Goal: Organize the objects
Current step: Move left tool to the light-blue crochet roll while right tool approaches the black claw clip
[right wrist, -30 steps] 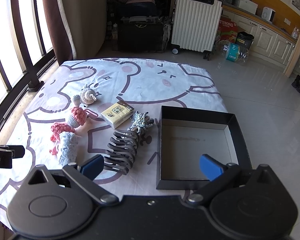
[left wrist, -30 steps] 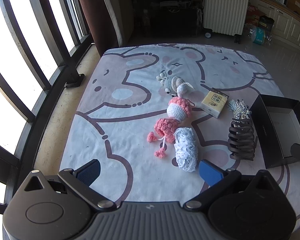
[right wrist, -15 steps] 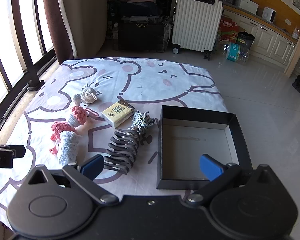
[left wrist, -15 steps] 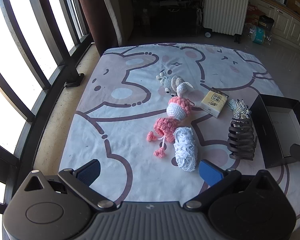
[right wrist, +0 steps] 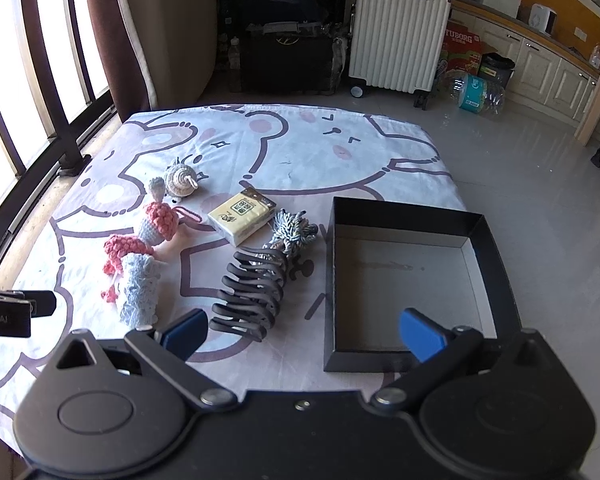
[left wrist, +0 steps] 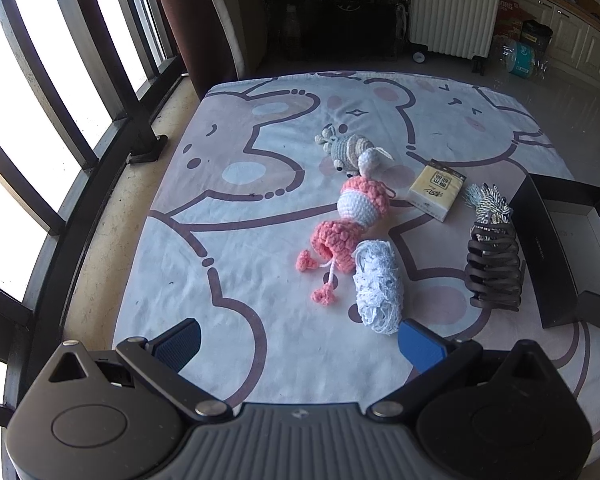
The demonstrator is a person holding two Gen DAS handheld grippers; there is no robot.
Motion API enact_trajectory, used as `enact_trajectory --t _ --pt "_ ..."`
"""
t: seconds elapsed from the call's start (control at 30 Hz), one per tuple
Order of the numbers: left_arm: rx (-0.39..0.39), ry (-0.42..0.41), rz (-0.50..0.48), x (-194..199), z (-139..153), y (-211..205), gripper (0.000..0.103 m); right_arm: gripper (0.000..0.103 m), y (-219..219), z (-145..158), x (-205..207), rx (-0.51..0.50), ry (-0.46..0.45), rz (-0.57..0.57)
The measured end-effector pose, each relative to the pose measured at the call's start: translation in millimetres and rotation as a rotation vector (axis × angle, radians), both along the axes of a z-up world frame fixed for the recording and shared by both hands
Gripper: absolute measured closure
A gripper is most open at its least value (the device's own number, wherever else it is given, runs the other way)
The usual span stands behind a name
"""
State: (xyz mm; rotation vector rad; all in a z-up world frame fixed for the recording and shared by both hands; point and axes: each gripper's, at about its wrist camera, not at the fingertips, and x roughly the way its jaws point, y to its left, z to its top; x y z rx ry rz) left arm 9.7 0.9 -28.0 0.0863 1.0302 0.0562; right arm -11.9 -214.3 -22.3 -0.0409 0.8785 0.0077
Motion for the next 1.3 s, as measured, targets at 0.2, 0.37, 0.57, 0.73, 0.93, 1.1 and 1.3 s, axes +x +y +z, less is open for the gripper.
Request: enact_trajectory --t 0.2,0.37,0.57,0.73,0.93,1.1,1.3 --pt "0.012 0.029 0.009 3 -17 4 0.0 0.0 2 -21 3 0.008 0.038 -0.003" --pt "0.006 0.057 0.013 4 -34 8 0.0 0.0 8 -36 5 0.002 0.071 0.003" --pt "0.001 0.081 0.019 3 -53 11 0.0 0.0 11 -50 6 -0.014 0.096 0.004" --pt "-0.004 0.103 0.024 2 -66 14 0.0 0.0 15 -60 6 -0.026 0.114 0.008" --pt "-0.002 0.112 0.032 1 -72 17 0.0 0.0 18 -68 7 -0.03 0.134 0.012" --pt "-0.005 0.114 0.032 1 -76 17 0.0 0.0 20 -73 7 -0.028 0.144 0.012" --pt "-0.016 0.096 0.036 1 -83 16 0.0 0.0 23 -78 6 -0.003 0.138 0.024"
